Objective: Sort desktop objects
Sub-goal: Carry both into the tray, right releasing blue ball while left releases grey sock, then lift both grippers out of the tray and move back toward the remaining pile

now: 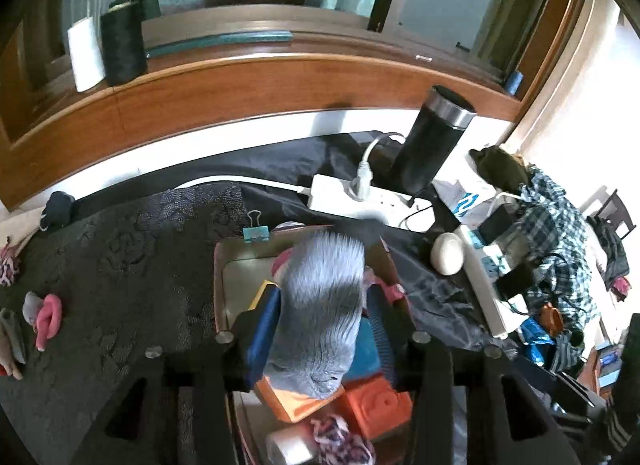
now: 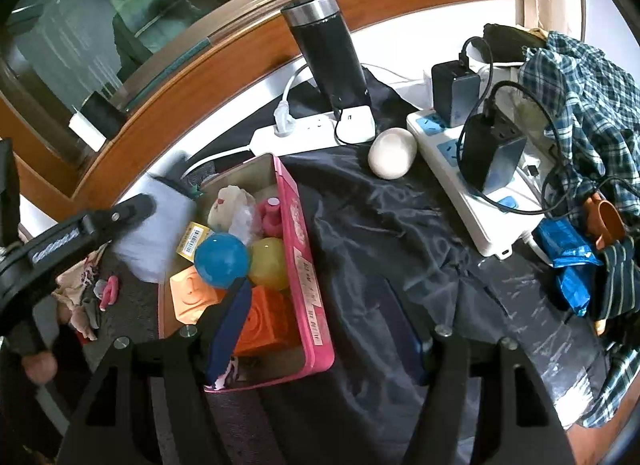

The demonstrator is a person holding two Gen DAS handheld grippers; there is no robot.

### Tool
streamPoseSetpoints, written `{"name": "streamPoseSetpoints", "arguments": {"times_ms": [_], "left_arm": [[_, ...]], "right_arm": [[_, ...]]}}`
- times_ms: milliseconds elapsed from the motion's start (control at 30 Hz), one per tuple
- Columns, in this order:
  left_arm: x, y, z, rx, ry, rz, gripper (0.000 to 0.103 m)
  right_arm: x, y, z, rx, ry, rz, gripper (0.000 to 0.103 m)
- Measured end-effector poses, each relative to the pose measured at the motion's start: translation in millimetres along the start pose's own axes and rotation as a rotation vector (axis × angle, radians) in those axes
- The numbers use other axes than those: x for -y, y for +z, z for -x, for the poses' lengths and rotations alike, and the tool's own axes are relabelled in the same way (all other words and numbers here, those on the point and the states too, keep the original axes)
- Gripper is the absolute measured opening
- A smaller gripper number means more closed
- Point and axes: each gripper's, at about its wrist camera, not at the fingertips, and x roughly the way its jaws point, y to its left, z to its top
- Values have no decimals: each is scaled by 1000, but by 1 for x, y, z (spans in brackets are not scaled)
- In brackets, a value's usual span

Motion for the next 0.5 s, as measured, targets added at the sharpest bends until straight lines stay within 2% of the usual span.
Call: {"name": "streamPoseSetpoints", "arguments": {"times_ms": [100, 267, 500], "left_arm": [[-10, -3, -3, -8, 18, 19, 61], [-28, -10, -2, -19, 47, 48, 61], [-57, -23, 15, -12, 88, 80, 61]], "right_arm": [[0, 2, -3, -4, 0, -2, 71], [-12, 8, -8, -5, 16, 14, 71], [-52, 11, -20, -24, 62, 84, 70]]}}
